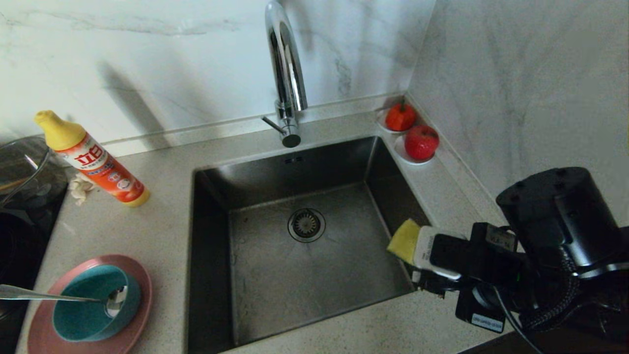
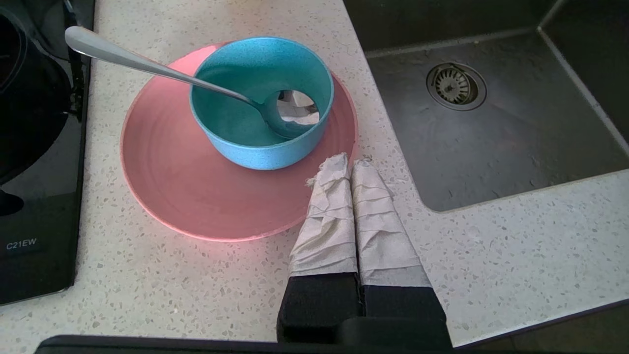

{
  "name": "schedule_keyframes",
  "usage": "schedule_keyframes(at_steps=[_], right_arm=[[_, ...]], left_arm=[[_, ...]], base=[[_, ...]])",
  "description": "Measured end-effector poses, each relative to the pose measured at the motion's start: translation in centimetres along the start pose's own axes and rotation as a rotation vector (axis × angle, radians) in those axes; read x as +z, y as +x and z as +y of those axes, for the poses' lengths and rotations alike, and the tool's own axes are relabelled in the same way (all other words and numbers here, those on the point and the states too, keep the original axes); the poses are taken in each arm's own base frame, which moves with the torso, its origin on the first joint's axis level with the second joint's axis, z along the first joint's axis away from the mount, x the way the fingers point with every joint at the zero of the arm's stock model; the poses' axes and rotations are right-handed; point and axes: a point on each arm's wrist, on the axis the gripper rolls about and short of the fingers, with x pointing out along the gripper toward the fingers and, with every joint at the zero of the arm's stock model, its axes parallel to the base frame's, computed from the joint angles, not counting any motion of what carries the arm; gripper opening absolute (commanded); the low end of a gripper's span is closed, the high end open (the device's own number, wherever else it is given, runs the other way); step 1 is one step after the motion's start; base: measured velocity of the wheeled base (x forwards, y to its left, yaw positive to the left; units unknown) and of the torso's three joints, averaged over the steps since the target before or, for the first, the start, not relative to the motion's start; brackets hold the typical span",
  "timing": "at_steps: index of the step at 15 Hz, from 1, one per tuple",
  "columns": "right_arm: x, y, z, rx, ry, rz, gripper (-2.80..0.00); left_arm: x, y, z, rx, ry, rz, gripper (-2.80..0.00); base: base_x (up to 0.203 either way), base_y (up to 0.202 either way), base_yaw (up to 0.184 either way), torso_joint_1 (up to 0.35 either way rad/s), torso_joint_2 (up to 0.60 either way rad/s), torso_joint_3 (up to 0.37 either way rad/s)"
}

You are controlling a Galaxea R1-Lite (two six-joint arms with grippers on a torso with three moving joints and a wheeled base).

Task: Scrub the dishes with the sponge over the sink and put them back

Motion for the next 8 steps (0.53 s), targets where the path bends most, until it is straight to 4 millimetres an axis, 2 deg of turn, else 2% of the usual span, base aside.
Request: schedule_keyframes(at_steps=[6, 8], right_arm=[[3.0, 3.4, 1.7, -0.034, -0.057, -0.029, -2.8], [3.9, 4.0, 2.4, -0.022, -0.071, -0.048, -2.8]], left_arm=[[0.0, 0.0, 0.0, 0.0, 0.0, 0.0, -2.8], [0.0, 0.0, 0.0, 0.0, 0.0, 0.0, -2.8]], base=[[0.0, 0.0, 0.0, 0.0, 0.0, 0.0], [0.0, 0.0, 0.0, 0.0, 0.0, 0.0]])
